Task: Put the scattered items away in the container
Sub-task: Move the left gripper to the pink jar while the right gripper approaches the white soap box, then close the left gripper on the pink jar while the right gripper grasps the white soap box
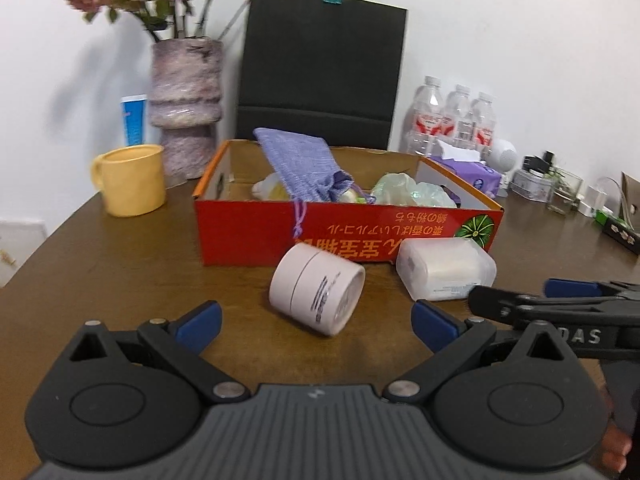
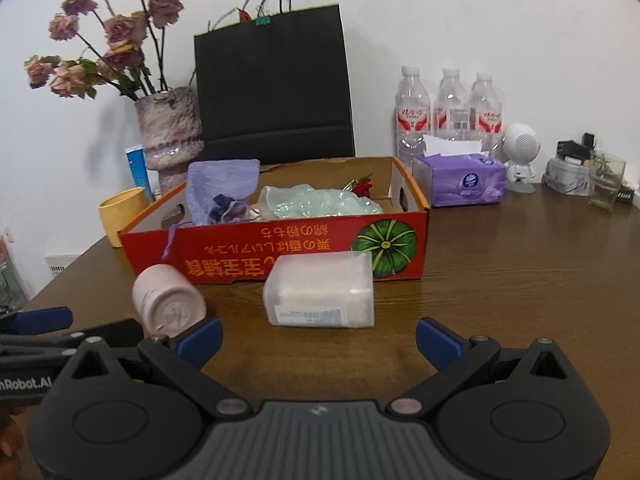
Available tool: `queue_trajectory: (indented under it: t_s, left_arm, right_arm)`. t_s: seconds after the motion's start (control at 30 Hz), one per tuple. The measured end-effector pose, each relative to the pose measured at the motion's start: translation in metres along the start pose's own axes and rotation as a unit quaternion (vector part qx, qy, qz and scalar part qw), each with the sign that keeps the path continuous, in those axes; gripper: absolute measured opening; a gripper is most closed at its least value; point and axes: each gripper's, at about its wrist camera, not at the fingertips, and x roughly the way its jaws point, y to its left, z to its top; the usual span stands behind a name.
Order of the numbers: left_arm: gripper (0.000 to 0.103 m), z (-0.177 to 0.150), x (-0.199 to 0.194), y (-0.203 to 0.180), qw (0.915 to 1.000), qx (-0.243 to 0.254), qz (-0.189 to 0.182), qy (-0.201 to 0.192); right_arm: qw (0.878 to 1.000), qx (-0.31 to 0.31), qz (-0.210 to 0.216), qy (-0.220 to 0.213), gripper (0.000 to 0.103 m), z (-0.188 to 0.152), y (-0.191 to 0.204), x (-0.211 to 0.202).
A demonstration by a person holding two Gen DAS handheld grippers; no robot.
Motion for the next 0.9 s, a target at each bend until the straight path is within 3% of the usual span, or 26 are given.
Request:
queue_trajectory:
  t_s: [0.27, 0.47, 0.6, 0.63, 0.67, 0.9]
  left_arm:
    - [0.103, 0.002, 0.031, 0.01, 0.9993, 0.022, -0.02, -0.021]
    - [0.1, 0.01, 0.05, 0.022, 0.9991, -0.011, -0.04, -0.002]
    - [0.084, 0.014, 0.059, 0.023, 0.9982, -0.01, -0.058, 0.007]
    - [0.069, 0.015, 0.061, 0.022, 0.998, -0.007, -0.063, 0.008]
    - [0.061, 0.015, 0.062, 0.02, 0.9977, -0.005, -0.068, 0.007]
    - [0.059, 0.014, 0.061, 0.02, 0.9964, -0.013, -0.083, 0.005]
  right_arm:
    - [1.0, -0.004, -0.019, 0.017, 0.103, 0.002, 0.011, 0.046]
    - [0.999, 0.034, -0.019, 0.034, 0.103, 0.013, 0.007, 0.073]
    - [0.998, 0.038, -0.023, 0.045, 0.098, 0.017, 0.007, 0.085]
    - [0.998, 0.037, -0.024, 0.048, 0.093, 0.017, 0.007, 0.088]
    - [0.998, 0.036, -0.031, 0.05, 0.086, 0.018, 0.007, 0.09]
    - [0.998, 0.043, -0.011, 0.047, 0.084, 0.017, 0.005, 0.089]
